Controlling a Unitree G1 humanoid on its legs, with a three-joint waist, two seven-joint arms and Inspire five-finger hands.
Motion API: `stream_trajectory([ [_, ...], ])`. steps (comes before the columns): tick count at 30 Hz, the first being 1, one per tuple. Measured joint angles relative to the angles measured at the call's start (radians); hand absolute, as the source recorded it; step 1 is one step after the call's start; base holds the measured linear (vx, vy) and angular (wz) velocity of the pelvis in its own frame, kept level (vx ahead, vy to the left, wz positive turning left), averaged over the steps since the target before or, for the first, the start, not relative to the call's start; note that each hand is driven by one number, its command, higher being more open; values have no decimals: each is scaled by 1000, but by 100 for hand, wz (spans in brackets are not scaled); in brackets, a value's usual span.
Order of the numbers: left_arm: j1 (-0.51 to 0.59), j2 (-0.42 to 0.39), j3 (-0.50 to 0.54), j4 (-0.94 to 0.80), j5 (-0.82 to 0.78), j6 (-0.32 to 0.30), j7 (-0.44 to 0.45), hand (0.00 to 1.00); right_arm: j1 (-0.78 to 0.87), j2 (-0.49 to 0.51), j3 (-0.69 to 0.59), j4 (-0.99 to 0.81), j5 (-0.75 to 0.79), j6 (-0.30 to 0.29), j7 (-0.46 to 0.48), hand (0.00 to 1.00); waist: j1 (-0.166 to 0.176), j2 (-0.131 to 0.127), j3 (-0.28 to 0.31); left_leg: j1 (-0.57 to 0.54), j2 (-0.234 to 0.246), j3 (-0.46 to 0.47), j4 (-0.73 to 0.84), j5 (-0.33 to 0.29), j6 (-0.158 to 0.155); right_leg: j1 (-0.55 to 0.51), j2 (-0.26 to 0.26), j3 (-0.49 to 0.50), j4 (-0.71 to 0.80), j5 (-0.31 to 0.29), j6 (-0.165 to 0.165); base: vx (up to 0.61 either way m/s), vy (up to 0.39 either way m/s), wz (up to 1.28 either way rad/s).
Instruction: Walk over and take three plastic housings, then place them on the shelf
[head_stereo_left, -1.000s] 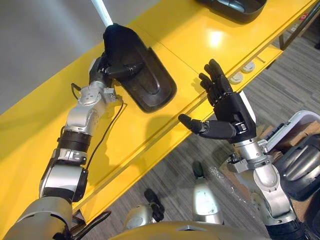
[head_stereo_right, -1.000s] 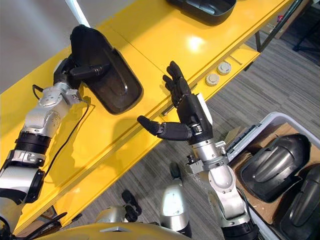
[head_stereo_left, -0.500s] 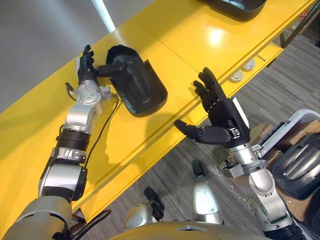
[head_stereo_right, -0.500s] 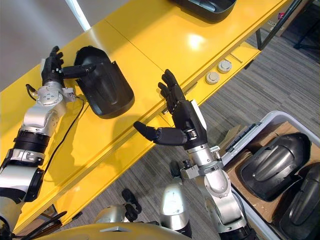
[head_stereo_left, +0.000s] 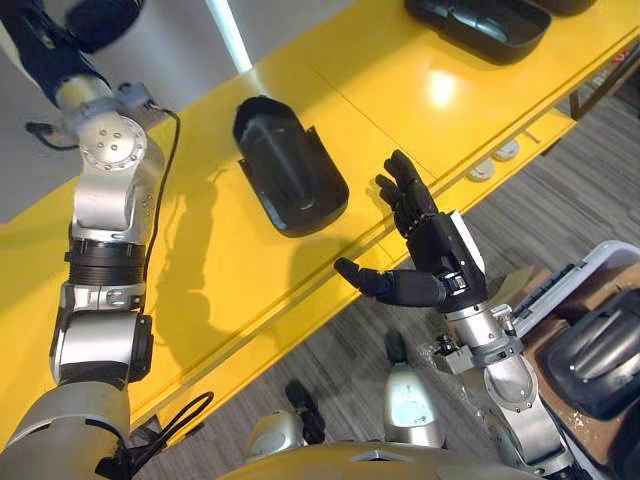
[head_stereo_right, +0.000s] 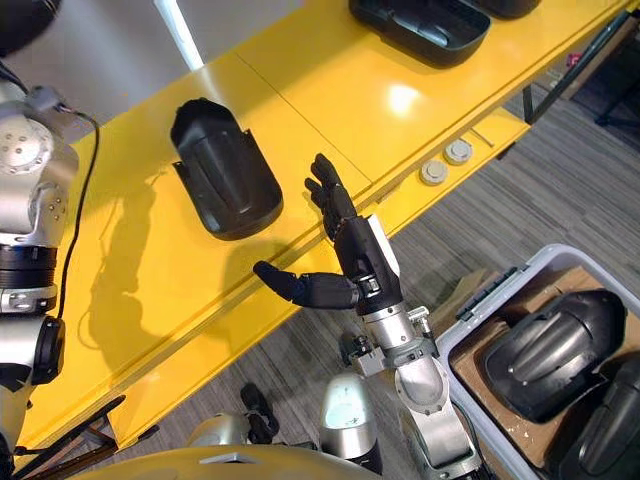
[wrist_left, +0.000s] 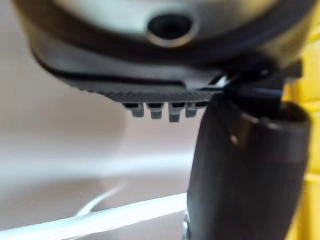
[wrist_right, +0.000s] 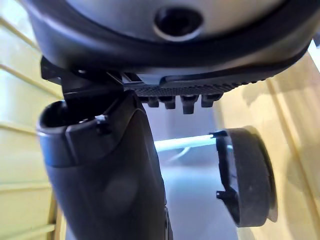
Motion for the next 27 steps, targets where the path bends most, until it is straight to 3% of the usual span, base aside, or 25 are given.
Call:
stream_trajectory([
  [3,57,4,4,-115,-111,-76,-81,100,-64,-2,-5,0,-21,-1,-23,100,18,-2,-42,2,-3,-18,-22,14,-1,11,-1,-23,-16,0,0,-23,-18,21],
  [4,136,4,6,-199,-159,-105,-141,100,-106,-1,-18,0,-11,-1,-23,100,24,-2,-75,5,-4,-32,-36,24,-2,20,1,-36,-22,0,-1,20,-28,26],
  [8,363,-34,40,-381,-183,-117,-277,100,-188,4,-73,0,27,0,-21,100,51,-3,-109,24,-6,-70,-39,25,-2,75,-2,-79,-49,0,-1,10,-10,29],
  [10,507,-105,79,-473,-185,-117,-352,100,-197,18,-88,0,27,7,-20,100,61,-5,-125,23,-9,-103,-43,29,-1,100,-6,-110,-62,0,0,-11,-10,41],
  [12,681,-206,89,-543,-181,-118,-436,100,-197,40,-87,1,47,58,-14,100,96,-11,-139,24,-11,-138,-51,39,-2,125,-7,-146,-72,-3,-2,-16,-16,43],
  [15,847,-304,84,-556,-140,-119,-522,100,-199,67,-53,31,90,141,8,100,140,-27,-153,24,-13,-181,-74,59,-3,143,-7,-191,-72,-9,-4,-40,-15,43],
  [19,970,-351,61,-555,-103,-137,-609,100,-224,108,52,148,176,235,45,100,189,-53,-170,24,-17,-219,-114,90,-9,149,-7,-236,-72,-15,-9,-56,-12,33],
  [22,986,-376,1,-555,-96,-195,-667,100,-259,125,140,202,175,282,48,100,212,-63,-176,19,-21,-245,-146,117,-11,147,-7,-263,-72,-23,-13,-48,-5,26],
  [27,986,-405,-88,-556,-96,-258,-705,100,-307,158,207,220,174,299,39,100,215,-64,-175,14,-20,-252,-147,122,-11,146,-7,-272,-72,-24,-13,-21,-3,6],
])
